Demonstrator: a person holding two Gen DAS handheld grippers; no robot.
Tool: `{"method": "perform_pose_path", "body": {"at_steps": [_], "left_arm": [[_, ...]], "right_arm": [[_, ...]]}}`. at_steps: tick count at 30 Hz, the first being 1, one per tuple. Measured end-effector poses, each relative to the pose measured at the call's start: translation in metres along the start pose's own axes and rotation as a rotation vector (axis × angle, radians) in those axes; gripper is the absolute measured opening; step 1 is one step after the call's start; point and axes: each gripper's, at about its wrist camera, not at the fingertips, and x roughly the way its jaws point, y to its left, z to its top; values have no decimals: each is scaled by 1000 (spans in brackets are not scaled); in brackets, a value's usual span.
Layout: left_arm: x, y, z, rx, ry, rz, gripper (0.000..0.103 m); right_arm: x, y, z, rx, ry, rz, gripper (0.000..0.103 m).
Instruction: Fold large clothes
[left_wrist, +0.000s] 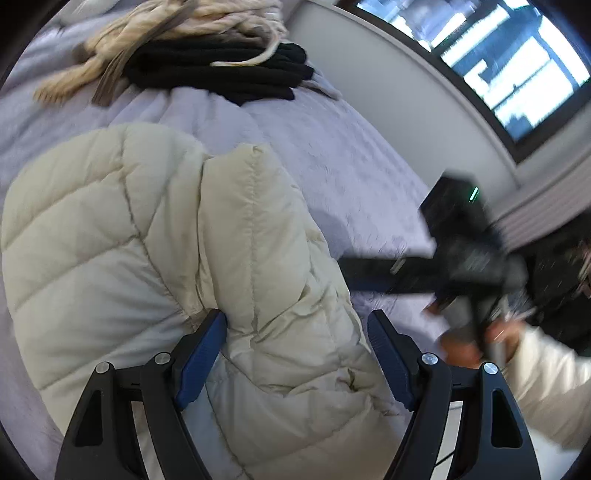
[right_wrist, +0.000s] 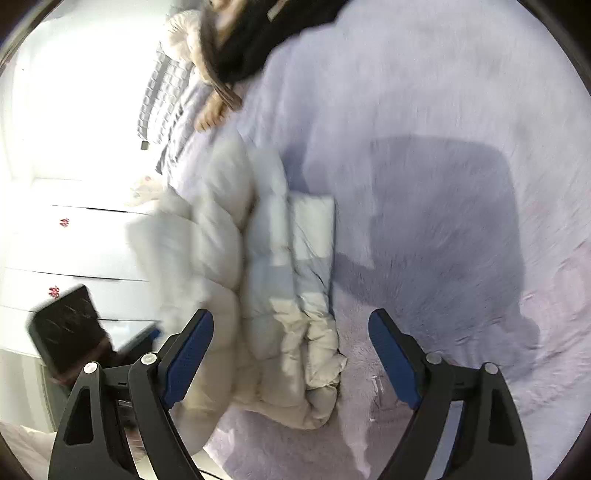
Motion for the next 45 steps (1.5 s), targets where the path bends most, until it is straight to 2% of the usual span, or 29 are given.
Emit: {"method": "perform_pose_path", "body": {"at_steps": [4,7,8,13,15,17,22,25,31,32,33,36,37,38,39,43,45], "left_arm": [[4,-3,-2,26,5,30,78],[6,-6,-2,33,7,50,78],[6,-7,-2,39,7,58,78],[6,-10,-5,60,6,81,78],[5,-10,-5,66,3,88,78],[5,-11,-6,71,-1,96,78],[-3,-8,-6,52,-5,105,78],[-25,-6,-6,39,-33,118,78],[-81,29,-11,-53,-92,171,78],[-90,42,-14,-87,-90,201,82],[-96,51,-16,-111,-85,222,93],[-113,85,-27,-200,-98,275,96],[-118,98,-32,-239,-106,272,96],[-122,110,-36,-278,-117,238,96],[-123,122,-40,-312,-121,197,103],[-97,179,-60,-497,-70,-56,103],[-82,197,-69,-567,-54,-127,103]], "right_arm": [[-15,24,10,-34,-14,18,90],[-8,61,25,-104,16,7,91],[-3,62,24,-124,29,-1,91],[23,86,42,-212,105,-98,92],[26,83,40,-244,138,-139,92],[46,90,53,-261,162,-192,92],[70,65,54,-215,212,-273,92],[79,49,58,-173,225,-256,92],[93,22,58,-58,236,-121,93],[97,19,58,-46,238,-111,94],[99,16,57,-36,240,-99,94],[102,11,57,-15,244,-69,95],[106,10,57,-13,244,-66,95],[106,9,57,-11,244,-61,95],[105,9,56,-9,245,-55,95],[109,3,56,0,247,-34,96],[108,1,56,0,248,-31,98]]}}
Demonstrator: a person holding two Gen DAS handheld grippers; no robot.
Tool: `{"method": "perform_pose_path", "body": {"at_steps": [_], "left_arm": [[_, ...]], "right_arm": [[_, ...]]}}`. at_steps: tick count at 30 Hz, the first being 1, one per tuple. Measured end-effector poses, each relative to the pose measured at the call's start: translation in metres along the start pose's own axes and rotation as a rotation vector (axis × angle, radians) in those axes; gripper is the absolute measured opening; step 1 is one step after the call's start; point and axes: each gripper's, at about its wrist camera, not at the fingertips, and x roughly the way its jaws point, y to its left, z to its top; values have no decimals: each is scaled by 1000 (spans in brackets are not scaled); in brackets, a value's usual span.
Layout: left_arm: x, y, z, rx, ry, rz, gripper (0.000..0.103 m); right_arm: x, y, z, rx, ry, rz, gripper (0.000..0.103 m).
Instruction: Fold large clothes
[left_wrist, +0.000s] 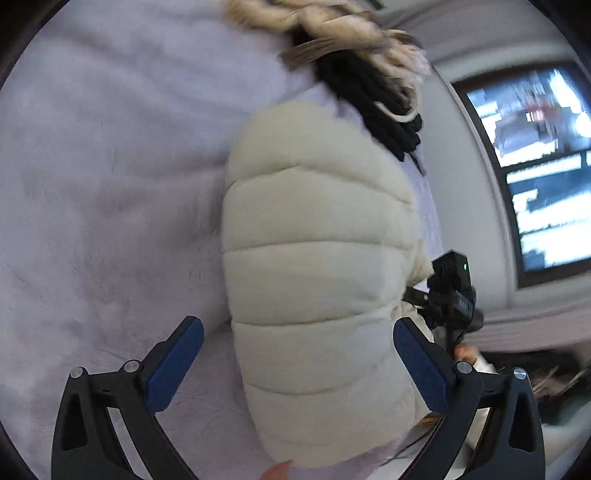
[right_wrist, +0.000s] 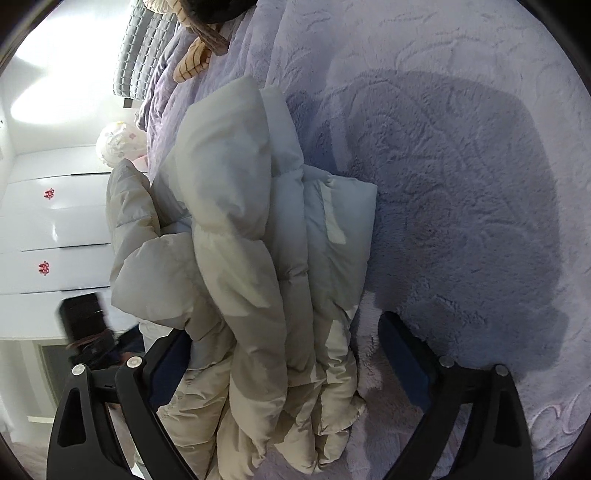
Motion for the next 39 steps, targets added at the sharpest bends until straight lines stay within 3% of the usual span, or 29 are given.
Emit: {"method": "perform_pose_path", "body": {"at_steps": [4,7,12,20,23,25,28,39], "left_arm": [[20,21,0,-61,16,-133,103],[35,16,0,-54,24,-150,103],[60,3,1,-6,54,-59,103],[72,-23,-6,61,90,84,103],[76,-45,-9,123,83,158,100],[78,-57,-13,156,77,211,97],[78,-72,-19,180,60,260,90],[42,-116,-47,215,-22,336,88]], "right_arm": [[4,2,3,-8,4,13,98],[7,3,5,-9,6,50,98],[19,8,7,-12,21,124,98],[27,9,6,14,20,110,96],[25,3,-1,47,18,106,88],[23,1,-6,62,15,112,67],[18,4,-12,62,3,108,52],[0,18,-27,81,10,182,47]]}}
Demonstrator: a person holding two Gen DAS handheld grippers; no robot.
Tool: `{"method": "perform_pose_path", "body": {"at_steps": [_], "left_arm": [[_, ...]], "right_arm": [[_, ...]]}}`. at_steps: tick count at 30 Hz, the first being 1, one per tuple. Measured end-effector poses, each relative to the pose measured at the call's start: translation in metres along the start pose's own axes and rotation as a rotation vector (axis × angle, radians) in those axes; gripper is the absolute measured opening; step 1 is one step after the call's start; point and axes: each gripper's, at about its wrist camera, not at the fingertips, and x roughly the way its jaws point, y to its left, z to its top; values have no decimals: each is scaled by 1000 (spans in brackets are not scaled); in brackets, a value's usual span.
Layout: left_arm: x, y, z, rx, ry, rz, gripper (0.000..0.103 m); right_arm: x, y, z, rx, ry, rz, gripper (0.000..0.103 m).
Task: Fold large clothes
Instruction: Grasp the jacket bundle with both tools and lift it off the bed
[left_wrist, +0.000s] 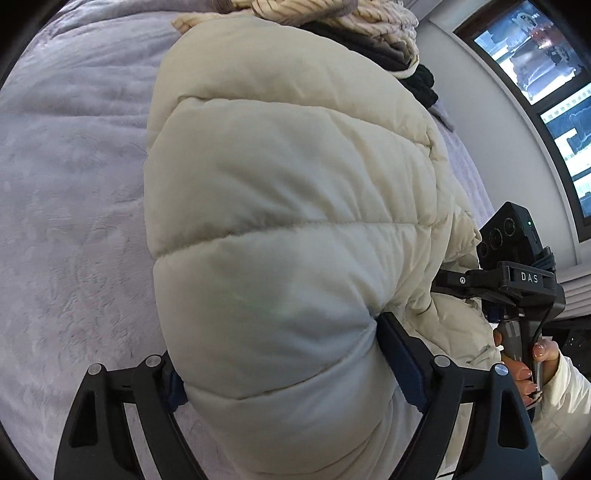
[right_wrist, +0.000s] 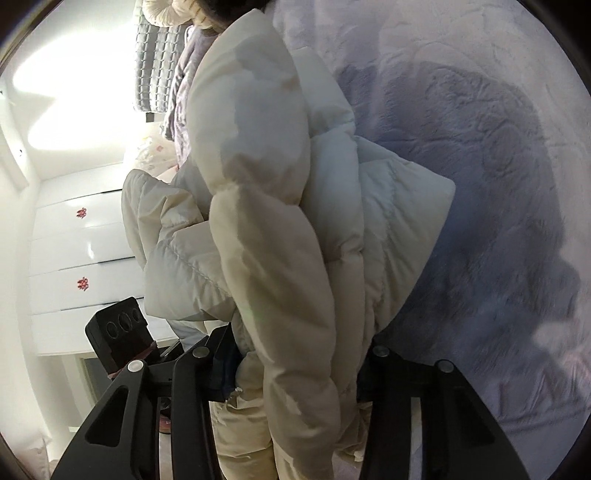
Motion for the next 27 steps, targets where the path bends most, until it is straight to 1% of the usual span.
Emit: {"method": "perform_pose_path", "body": {"at_steps": [3,6,7,12,15,18,19,23,27], "left_arm": [[-16,-2,-3,-9,-22,8,88],[-33,9,-5,-19,-46,17,88],[-43,25,-8,-23,-50,18,88],[-73,65,-19,-45,-76,31,88],[-90,103,-24,-66,-79,41,88],[-108,148,-29,-89,-82,57,88],[-113,162,-30,-94,-86,64,88],[-126,223,-32,-135,-106,85,88],[-134,268,-29,-184,-135,103,88]], "right_arm": [[-2,13,-4,-24,14,11,48],[4,25,-4,-46,26,14,48],[7,28,-5,-51,31,13,48],[46,50,-3,-87,53,14,48],[80,66,-6,-101,55,9,48],[123,83,-8,-118,73,7,48],[131,84,-12,-123,79,9,48],[185,94,0,-148,102,20,48],[227,103,13,-171,116,27,48]]}}
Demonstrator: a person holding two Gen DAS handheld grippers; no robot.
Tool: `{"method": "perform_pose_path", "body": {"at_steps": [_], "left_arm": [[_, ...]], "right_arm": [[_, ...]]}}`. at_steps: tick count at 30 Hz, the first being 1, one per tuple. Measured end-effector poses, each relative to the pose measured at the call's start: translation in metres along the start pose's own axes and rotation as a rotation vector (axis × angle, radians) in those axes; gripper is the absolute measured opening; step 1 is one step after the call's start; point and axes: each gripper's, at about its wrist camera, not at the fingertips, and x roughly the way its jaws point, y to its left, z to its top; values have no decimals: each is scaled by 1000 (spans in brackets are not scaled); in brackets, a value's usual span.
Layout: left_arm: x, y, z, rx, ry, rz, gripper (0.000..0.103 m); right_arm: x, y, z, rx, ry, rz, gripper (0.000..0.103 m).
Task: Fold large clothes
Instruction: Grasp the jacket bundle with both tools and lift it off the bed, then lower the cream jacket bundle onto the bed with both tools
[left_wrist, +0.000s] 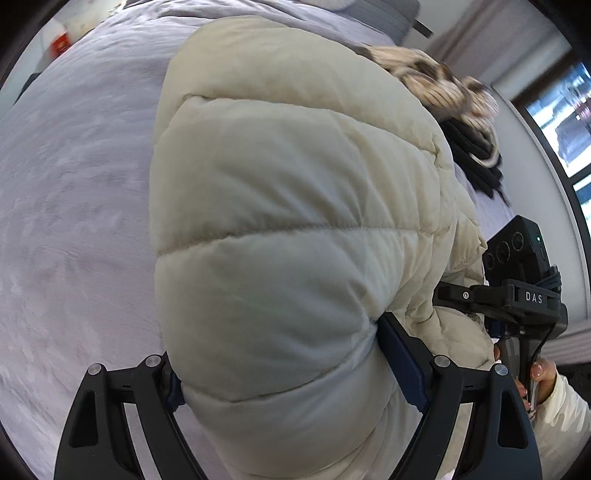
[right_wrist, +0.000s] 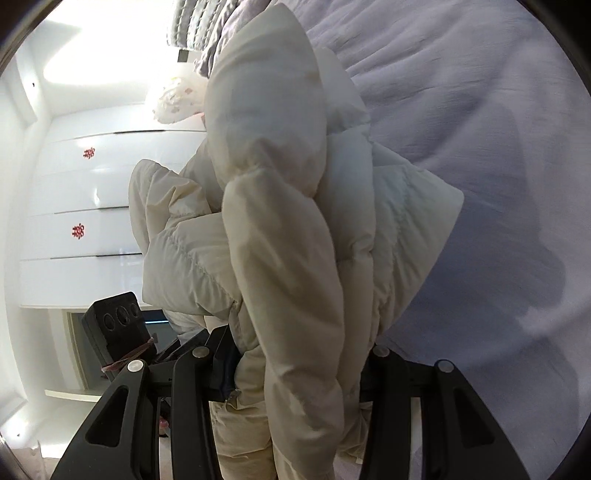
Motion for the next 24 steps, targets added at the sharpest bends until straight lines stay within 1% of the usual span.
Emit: {"method": "perform_pose_path", "body": {"at_steps": [3,4,6,7,9,11,13,15,17,18,19,21,24], "left_arm": [[10,34,14,-29,-10,14,88],[14,43,13,-35,-15,20,88],[26,53,18,-47,-18,37,88],[38,57,25,-53,-15,45,88],[49,66,24,-64,-4,66,88],[56,69,23,-65,-3,73,88],[57,67,22,-53,-7,80,88],[57,64,21,-43,-9,85,88],[59,55,26,-41,-9,86,88],[60,48,26,-41,-8,86,88],[58,50,24,-43,-7,84,88],[57,49,25,-44,-5,84,88],[58,49,26,-44,-6,84,88]], "right_arm": [[19,-6,18,-11,3,-3,48],[14,-10,20,-12,3,-4,48],[18,-15,25,-15,0,-12,48],[19,-18,27,-17,-2,-21,48],[23,-26,31,-18,0,-49,50],[23,-35,34,-8,-1,-85,51],[15,-42,33,8,-11,-118,58],[8,-40,30,8,-19,-164,62],[-7,-38,25,2,-20,-196,62],[-17,-35,21,-10,-26,-228,63],[-26,-31,17,-28,-35,-257,63],[-40,-16,8,-70,-58,-323,63],[-60,13,-12,-137,-110,-397,63]]}}
